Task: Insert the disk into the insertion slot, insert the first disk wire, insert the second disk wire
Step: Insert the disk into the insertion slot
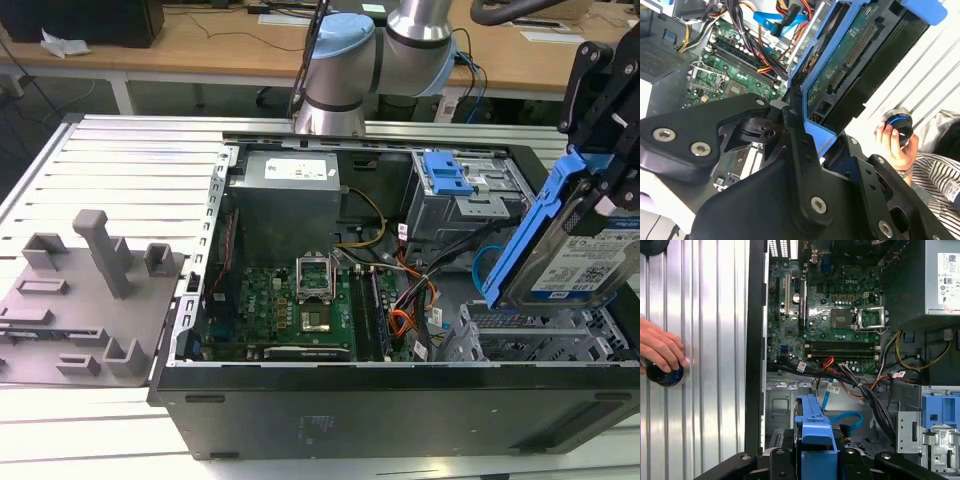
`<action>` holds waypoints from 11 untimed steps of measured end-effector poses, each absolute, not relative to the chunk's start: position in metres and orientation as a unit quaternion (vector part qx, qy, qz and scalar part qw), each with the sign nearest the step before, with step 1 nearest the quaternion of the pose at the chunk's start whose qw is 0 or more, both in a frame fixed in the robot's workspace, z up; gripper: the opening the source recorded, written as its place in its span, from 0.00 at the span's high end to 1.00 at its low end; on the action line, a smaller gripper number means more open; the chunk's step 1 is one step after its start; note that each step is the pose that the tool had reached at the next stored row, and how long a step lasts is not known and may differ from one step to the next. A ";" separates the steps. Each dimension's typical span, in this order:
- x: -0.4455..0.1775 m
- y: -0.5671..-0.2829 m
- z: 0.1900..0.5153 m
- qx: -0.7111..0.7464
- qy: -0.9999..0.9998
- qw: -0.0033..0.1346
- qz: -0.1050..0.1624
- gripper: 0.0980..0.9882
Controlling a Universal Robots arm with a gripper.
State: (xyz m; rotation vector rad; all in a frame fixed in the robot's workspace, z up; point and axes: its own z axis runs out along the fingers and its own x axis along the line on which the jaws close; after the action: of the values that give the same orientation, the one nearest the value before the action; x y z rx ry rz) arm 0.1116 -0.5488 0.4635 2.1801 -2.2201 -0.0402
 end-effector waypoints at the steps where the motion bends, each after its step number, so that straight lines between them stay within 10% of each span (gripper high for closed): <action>1: 0.112 -0.545 0.464 0.701 -0.713 0.015 -0.013 0.70; 11: 0.111 -0.537 0.463 0.701 -0.713 0.015 -0.013 0.70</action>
State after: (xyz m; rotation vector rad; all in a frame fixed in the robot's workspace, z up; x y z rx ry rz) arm 0.1109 -0.5367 0.4628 2.1801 -2.2200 -0.0400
